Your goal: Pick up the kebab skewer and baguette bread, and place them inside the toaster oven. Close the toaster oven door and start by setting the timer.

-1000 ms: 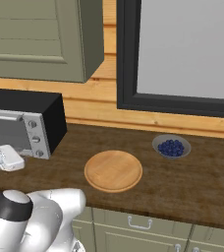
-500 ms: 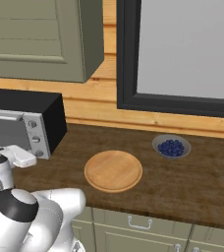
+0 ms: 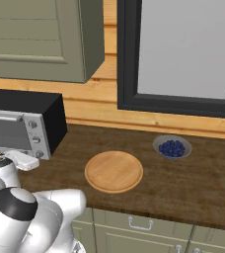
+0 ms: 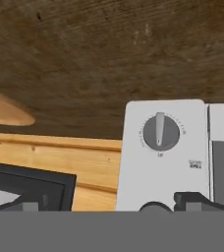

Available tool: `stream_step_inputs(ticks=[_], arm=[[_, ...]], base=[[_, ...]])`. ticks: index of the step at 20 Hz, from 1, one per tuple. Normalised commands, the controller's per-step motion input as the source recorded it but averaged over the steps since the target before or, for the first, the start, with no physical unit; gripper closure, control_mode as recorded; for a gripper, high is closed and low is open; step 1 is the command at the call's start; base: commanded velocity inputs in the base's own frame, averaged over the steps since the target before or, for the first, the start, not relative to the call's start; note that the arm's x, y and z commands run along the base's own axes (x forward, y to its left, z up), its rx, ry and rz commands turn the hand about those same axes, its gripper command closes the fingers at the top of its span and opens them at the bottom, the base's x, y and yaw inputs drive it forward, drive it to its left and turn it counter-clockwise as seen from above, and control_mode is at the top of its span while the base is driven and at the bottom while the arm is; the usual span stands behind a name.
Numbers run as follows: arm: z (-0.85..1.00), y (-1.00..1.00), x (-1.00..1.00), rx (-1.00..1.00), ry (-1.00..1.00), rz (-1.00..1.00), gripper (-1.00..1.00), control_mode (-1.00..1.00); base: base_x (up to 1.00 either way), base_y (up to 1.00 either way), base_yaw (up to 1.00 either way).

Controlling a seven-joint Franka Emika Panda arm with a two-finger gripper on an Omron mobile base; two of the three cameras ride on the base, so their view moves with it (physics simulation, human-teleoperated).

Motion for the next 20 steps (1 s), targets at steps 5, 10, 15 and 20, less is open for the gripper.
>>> stream_step_inputs(ticks=[5, 10, 15, 20], arm=[[-0.16, 0.02, 0.22, 0.00, 0.00, 0.05, -1.00, -1.00], [-0.27, 0.04, 0.11, 0.01, 0.00, 0.03, -1.00, -1.00], [-0.19, 0.08, 0.05, 0.04, 0.00, 0.03, -1.00, -1.00], [-0.15, 0.04, 0.08, 0.03, 0.00, 0.02, -1.00, -1.00]], base=[[0.00, 0.00, 0.00], [0.00, 0.00, 0.00], [0.00, 0.00, 0.00], [0.00, 0.00, 0.00]])
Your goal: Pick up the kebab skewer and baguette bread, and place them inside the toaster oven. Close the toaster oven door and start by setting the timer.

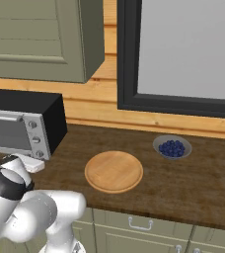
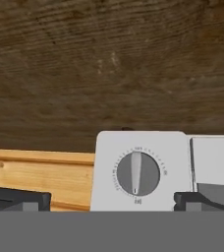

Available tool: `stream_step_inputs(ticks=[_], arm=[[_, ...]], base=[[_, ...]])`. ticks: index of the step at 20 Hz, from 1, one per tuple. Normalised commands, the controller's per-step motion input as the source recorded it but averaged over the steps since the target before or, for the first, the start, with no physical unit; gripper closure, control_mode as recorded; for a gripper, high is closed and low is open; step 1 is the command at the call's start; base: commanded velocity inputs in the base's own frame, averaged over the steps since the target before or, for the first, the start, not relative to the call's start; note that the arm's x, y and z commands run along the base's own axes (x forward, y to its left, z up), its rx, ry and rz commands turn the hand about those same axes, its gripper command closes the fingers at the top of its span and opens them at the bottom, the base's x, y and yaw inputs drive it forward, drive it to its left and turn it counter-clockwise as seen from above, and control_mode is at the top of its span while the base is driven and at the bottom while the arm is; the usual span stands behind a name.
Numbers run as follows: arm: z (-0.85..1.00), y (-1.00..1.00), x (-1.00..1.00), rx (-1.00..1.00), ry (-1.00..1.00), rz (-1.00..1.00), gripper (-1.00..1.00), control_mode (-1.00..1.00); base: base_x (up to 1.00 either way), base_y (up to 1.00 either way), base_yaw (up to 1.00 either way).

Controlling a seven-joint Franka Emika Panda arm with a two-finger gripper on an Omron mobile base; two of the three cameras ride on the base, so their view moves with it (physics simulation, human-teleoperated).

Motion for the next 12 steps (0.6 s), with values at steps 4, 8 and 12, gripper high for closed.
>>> stream_step_inputs(ticks=[4, 8, 12], arm=[[0.00, 0.00, 0.19, 0.00, -0.01, 0.01, -1.00, -1.00], [0.00, 0.00, 0.19, 0.00, -0.02, 0.00, -1.00, -1.00], [0.00, 0.00, 0.18, 0.00, -0.01, 0.00, -1.00, -1.00]], base=[[0.00, 0.00, 0.00], [0.00, 0.00, 0.00], [0.00, 0.00, 0.00]])
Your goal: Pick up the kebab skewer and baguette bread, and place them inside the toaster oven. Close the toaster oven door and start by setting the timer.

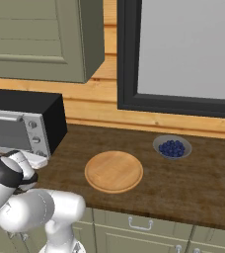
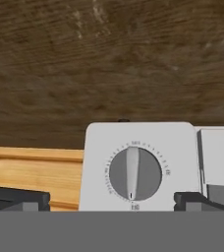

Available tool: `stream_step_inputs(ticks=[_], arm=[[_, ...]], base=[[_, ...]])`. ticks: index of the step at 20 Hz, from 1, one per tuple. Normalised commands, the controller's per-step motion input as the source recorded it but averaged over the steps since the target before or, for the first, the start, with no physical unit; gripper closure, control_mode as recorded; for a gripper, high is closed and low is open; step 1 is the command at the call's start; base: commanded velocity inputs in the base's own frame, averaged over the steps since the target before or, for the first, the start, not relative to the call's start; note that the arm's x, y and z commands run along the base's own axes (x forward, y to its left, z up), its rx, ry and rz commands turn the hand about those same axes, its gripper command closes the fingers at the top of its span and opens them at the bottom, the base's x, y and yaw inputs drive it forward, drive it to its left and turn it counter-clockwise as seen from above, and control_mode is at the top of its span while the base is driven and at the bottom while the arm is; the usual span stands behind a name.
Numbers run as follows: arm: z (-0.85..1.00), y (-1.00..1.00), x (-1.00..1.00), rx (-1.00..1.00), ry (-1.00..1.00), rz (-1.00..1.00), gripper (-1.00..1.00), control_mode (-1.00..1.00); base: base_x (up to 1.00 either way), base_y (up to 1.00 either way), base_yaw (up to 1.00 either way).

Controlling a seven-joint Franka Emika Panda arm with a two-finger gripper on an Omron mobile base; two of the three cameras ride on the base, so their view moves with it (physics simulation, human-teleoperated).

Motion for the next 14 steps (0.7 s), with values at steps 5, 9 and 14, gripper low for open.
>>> stream_step_inputs(ticks=[5, 9, 14], arm=[[-0.04, 0.01, 0.02, 0.00, 0.00, 0.01, -1.00, -1.00], [0.00, 0.00, 0.01, 0.00, 0.00, 0.02, -1.00, -1.00], [0.00, 0.03, 0.04, 0.00, -0.01, 0.03, -1.00, -1.00]], base=[[0.00, 0.00, 0.00], [0.00, 0.00, 0.00], [0.00, 0.00, 0.00]])
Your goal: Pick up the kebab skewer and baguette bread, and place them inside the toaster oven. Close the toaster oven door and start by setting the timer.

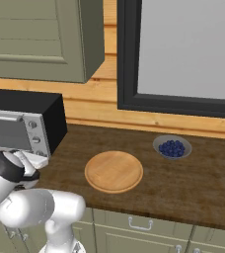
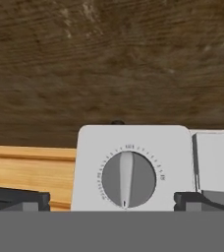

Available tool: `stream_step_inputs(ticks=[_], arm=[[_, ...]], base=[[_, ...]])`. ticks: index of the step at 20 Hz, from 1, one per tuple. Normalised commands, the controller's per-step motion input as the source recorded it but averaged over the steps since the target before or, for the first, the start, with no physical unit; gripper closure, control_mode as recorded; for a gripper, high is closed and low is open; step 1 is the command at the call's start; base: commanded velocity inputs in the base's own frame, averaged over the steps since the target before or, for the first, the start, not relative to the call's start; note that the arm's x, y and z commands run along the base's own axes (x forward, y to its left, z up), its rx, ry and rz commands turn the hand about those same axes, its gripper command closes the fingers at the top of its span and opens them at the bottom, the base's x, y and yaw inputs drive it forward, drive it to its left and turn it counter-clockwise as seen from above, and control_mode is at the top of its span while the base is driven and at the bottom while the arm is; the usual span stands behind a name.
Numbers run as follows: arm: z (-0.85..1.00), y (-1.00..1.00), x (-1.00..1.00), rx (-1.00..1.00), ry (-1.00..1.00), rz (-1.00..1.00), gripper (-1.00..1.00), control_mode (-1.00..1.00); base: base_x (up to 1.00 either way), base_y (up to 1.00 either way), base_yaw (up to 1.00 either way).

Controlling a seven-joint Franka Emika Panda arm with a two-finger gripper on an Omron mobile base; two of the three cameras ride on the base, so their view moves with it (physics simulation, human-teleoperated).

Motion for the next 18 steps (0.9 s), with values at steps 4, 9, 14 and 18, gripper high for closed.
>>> stream_step_inputs(ticks=[4, 9, 14, 18], arm=[[0.00, 0.02, 0.02, 0.01, 0.00, 0.02, -1.00, -1.00], [-0.02, 0.03, 0.04, 0.01, 0.00, 0.02, -1.00, -1.00], [-0.07, 0.04, 0.05, 0.02, 0.00, 0.02, -1.00, -1.00], [-0.09, 0.00, 0.00, 0.01, 0.00, 0.01, -1.00, -1.00]], base=[[0.00, 0.00, 0.00], [0.00, 0.00, 0.00], [0.00, 0.00, 0.00], [0.00, 0.00, 0.00]])
